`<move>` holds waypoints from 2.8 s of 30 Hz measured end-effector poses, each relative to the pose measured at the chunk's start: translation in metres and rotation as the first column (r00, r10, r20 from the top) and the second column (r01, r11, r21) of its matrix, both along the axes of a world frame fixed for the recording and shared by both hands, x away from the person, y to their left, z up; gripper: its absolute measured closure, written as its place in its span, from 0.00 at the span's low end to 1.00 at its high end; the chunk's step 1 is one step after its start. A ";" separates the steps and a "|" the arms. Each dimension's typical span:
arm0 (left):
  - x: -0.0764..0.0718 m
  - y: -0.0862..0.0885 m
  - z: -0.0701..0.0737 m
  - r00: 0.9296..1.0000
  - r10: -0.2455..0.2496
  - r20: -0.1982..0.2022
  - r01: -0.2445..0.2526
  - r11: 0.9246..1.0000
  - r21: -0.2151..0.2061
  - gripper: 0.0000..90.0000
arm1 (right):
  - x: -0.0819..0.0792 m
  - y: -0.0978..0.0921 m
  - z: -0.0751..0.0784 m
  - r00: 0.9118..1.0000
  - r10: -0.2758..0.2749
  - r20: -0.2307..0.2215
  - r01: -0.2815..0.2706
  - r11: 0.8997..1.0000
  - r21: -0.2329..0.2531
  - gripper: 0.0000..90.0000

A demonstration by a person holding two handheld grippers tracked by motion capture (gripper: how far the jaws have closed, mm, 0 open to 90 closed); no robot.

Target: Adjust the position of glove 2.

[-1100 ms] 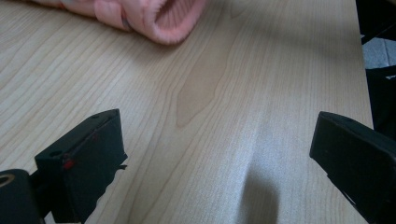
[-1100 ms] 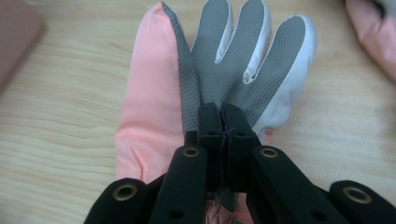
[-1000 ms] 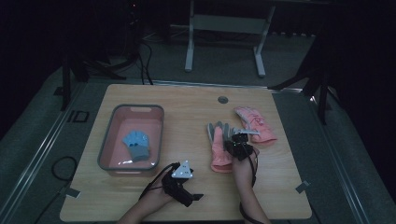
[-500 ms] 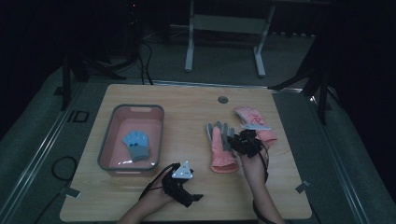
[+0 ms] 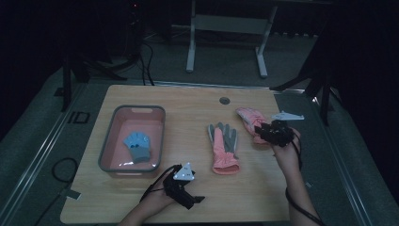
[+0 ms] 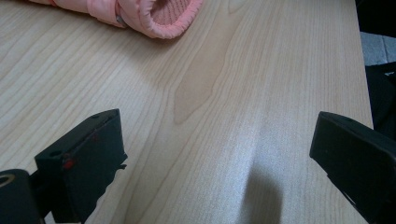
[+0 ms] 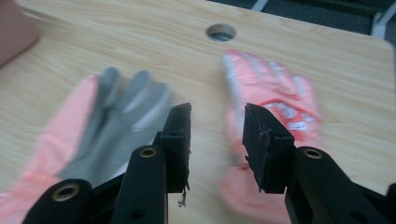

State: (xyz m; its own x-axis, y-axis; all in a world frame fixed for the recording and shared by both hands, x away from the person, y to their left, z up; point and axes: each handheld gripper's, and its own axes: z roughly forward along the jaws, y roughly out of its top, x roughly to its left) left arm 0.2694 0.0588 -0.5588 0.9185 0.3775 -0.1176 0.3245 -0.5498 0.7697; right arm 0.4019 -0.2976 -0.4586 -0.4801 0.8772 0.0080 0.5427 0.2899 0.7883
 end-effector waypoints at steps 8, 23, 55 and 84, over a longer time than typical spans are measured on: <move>0.000 0.000 -0.001 1.000 -0.005 -0.005 0.005 1.000 0.002 0.04 | 0.031 -0.025 0.000 1.000 -0.017 0.022 0.018 1.000 -0.024 0.68; 0.001 0.002 -0.001 1.000 -0.001 -0.008 0.001 1.000 -0.003 0.04 | 0.090 -0.030 -0.034 0.995 -0.056 -0.084 0.055 0.998 -0.005 0.64; 0.001 0.002 -0.003 1.000 -0.006 -0.019 0.006 1.000 -0.002 0.04 | 0.075 -0.018 -0.044 0.979 -0.147 -0.142 0.150 0.989 0.010 1.00; 0.000 0.000 -0.003 1.000 -0.007 0.005 0.007 1.000 0.012 0.04 | -0.038 -0.022 -0.001 0.949 -0.294 -0.115 0.303 0.950 0.075 0.99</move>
State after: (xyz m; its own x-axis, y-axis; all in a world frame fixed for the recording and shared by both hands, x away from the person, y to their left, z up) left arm 0.2693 0.0591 -0.5621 0.9218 0.3721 -0.1086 0.3168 -0.5617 0.7642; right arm 0.3638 -0.3195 -0.4599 -0.1888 0.9736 0.1284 0.6715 0.0325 0.7403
